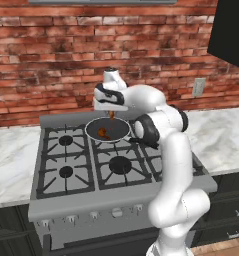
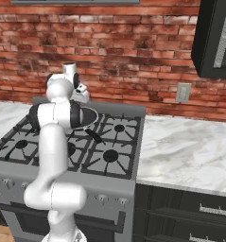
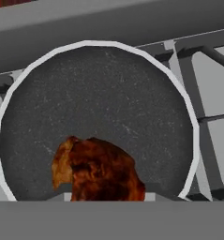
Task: Take the chicken drumsticks from the pan and place one on each plate on the dining counter.
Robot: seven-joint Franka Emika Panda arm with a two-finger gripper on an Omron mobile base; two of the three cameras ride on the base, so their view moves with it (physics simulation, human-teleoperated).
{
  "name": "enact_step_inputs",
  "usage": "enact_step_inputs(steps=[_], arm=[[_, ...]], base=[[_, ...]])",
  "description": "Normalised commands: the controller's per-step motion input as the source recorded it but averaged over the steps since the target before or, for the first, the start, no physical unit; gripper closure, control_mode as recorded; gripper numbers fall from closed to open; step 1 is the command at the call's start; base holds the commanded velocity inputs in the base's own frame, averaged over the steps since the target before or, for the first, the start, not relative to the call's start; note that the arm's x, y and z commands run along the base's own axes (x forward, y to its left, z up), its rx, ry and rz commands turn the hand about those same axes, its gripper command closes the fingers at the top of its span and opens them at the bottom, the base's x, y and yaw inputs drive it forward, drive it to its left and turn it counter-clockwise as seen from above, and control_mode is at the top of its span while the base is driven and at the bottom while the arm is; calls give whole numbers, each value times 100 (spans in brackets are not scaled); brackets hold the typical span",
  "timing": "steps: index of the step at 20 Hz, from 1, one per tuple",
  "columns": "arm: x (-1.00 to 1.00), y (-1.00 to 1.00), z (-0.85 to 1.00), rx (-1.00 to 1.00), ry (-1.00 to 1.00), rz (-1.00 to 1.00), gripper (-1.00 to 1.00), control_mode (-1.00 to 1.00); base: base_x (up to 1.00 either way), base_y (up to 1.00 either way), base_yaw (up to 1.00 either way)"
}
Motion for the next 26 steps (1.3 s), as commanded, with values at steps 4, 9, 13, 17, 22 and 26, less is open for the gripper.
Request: enact_step_inputs(steps=[4,9,13,17,22,26], arm=[[-82,-16,27,0,-14,0,100,-100],[-91,-24,18,5,-1,-1,100,-100],[-87,-29,6,7,0,0,100,-100],[-65,-35,17,7,0,0,100,-100],[-45,-12,22,1,3,0,100,-100],[-6,-1,2,0,2,0,100,-100]], base=[[0,0,0],[0,0,0],[0,0,0],[0,0,0],[0,0,0],[0,0,0]])
